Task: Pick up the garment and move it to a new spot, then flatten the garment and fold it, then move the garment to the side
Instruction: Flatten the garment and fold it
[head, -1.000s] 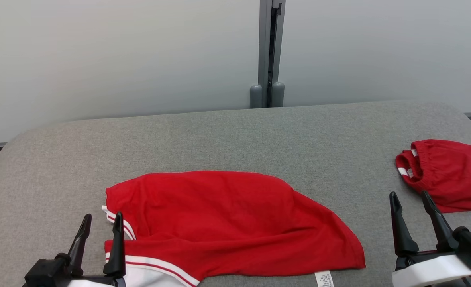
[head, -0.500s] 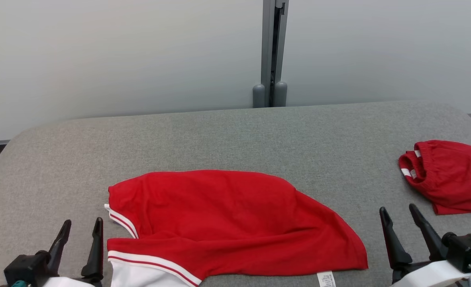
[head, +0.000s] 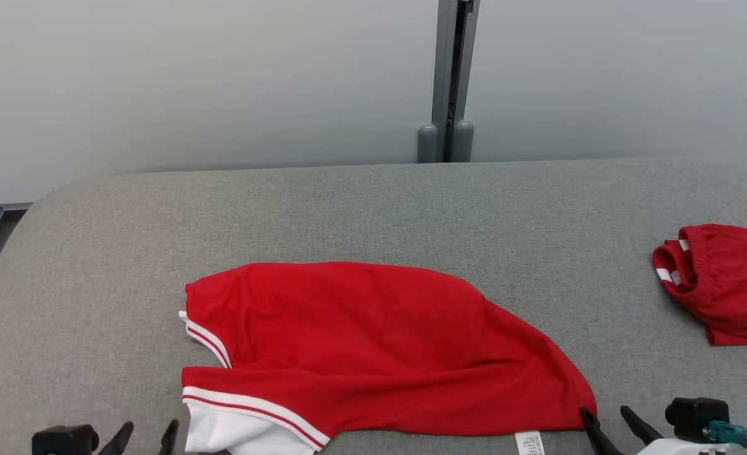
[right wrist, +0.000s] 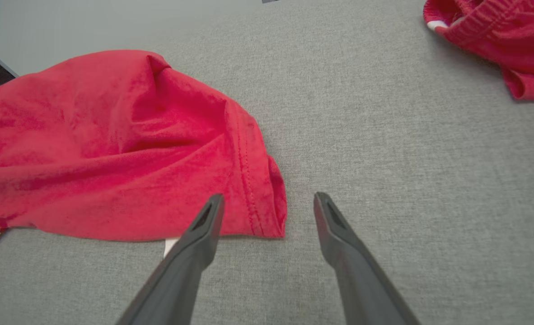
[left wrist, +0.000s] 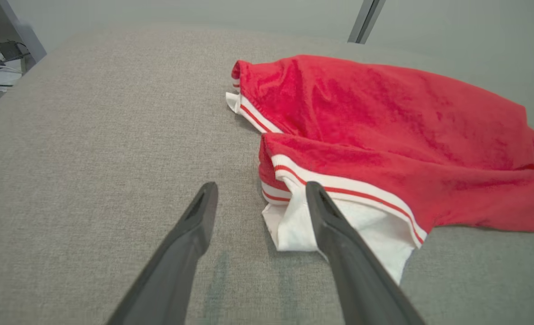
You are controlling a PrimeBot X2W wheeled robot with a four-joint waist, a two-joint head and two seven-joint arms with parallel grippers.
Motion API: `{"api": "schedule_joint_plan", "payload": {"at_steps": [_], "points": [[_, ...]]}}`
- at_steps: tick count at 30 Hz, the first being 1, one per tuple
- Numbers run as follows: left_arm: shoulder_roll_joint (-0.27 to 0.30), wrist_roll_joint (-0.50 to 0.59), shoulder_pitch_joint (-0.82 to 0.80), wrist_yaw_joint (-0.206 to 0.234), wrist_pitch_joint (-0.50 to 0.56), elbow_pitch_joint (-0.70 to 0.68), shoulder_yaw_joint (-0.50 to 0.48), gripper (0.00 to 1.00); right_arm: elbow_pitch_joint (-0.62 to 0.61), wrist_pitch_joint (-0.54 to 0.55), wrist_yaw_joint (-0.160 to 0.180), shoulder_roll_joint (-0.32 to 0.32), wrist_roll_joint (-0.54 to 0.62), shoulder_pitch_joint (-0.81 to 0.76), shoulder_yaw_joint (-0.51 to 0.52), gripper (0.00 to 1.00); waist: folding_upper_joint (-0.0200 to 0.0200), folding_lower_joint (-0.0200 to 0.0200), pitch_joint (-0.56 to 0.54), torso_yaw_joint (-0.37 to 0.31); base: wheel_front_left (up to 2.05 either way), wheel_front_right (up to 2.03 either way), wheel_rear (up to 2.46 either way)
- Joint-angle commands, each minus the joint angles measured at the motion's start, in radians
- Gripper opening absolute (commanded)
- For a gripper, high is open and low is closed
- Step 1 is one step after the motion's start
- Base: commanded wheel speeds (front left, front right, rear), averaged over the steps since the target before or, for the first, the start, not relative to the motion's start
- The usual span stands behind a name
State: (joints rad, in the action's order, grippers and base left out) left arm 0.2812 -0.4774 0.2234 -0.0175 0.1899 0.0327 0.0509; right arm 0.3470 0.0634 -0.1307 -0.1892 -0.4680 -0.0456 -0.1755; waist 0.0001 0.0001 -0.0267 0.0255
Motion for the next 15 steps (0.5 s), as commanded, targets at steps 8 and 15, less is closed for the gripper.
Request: {"api": "schedule_joint_plan", "payload": {"at_steps": [8,15], "points": [[0.068,0.028,0.005,-0.040,0.149,0.025,0.084,1.00,0.087,0.022,0.000,0.011,-0.010,0.065,-0.024,1.00,-0.0001,-0.0001,0.022,0.020,0.00,0.00,0.00],[0.066,0.042,-0.101,-0.085,0.112,0.129,0.150,1.00,0.143,0.024,0.000,0.022,-0.017,0.122,-0.046,1.00,-0.0001,-0.0001,0.062,0.019,0.00,0.00,0.00]]}}
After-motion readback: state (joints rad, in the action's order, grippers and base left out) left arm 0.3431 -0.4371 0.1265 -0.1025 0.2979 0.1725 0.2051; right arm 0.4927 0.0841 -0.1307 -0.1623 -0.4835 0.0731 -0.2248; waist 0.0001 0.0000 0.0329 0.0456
